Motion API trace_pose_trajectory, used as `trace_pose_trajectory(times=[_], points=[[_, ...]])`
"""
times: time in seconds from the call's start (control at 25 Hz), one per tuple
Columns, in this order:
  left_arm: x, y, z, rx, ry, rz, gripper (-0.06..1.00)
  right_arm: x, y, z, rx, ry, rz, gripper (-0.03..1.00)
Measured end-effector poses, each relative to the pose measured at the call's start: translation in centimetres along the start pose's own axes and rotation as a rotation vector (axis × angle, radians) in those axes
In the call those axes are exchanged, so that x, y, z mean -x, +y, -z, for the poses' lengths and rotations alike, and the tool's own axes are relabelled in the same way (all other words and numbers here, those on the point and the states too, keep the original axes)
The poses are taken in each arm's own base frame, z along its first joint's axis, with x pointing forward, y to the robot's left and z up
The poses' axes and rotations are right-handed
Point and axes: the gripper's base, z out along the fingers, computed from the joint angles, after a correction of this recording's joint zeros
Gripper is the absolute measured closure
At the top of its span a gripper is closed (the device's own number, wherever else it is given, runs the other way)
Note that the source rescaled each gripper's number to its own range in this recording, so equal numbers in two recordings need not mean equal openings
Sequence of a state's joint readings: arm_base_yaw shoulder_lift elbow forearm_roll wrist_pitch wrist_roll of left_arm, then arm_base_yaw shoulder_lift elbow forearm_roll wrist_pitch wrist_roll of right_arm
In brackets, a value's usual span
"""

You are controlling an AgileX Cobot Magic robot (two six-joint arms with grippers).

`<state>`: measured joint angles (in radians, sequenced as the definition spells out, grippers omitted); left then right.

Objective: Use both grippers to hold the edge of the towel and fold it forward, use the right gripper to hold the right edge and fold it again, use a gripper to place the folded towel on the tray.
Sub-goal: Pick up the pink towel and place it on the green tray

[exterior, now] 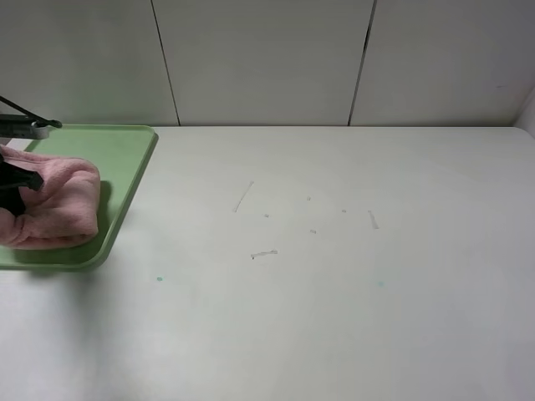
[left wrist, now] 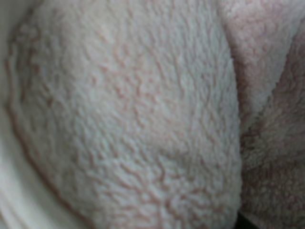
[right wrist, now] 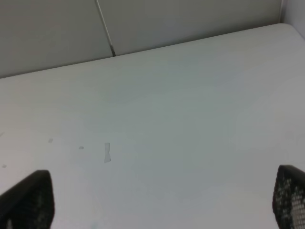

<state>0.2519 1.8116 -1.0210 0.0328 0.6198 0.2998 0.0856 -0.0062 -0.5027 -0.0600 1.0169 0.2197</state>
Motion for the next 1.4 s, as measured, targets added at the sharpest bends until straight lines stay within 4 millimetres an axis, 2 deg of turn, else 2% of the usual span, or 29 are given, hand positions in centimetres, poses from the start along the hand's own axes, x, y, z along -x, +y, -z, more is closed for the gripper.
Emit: trace_pose_trajectory(times=[0.16, 0.24, 0.32, 0.48, 0.52, 0.6, 0.8, 1.24, 1.4], points=[[0.00, 0.00, 0.00, 0.000, 0.000, 0.000, 0.80, 0.00, 0.00, 0.00, 0.000, 0.000, 0.000, -0.03], [-0.01, 0.00, 0.00, 0.000, 0.001, 0.000, 0.73, 0.00, 0.00, 0.00, 0.000, 0.000, 0.000, -0.03], [-0.02, 0.01, 0.00, 0.001, 0.002, -0.002, 0.58, 0.00, 0.00, 0.00, 0.000, 0.000, 0.000, -0.03], [-0.02, 0.01, 0.00, 0.001, 0.002, -0.002, 0.13, 0.00, 0.00, 0.00, 0.000, 0.000, 0.000, -0.03], [-0.02, 0.01, 0.00, 0.001, 0.002, -0.002, 0.06, 0.00, 0.00, 0.00, 0.000, 0.000, 0.000, -0.03], [-0.12, -0.02, 0.00, -0.002, 0.013, -0.002, -0.01, 0.00, 0.00, 0.00, 0.000, 0.000, 0.000, -0.03], [-0.23, -0.06, 0.00, -0.006, 0.026, -0.002, -0.05, 0.00, 0.00, 0.00, 0.000, 0.000, 0.000, -0.03], [-0.50, -0.14, 0.06, -0.015, 0.054, -0.002, -0.05, 0.00, 0.00, 0.00, 0.000, 0.000, 0.000, -0.03], [-0.64, -0.16, 0.81, -0.012, 0.048, -0.001, -0.05, 0.00, 0.00, 0.00, 0.000, 0.000, 0.000, -0.03]])
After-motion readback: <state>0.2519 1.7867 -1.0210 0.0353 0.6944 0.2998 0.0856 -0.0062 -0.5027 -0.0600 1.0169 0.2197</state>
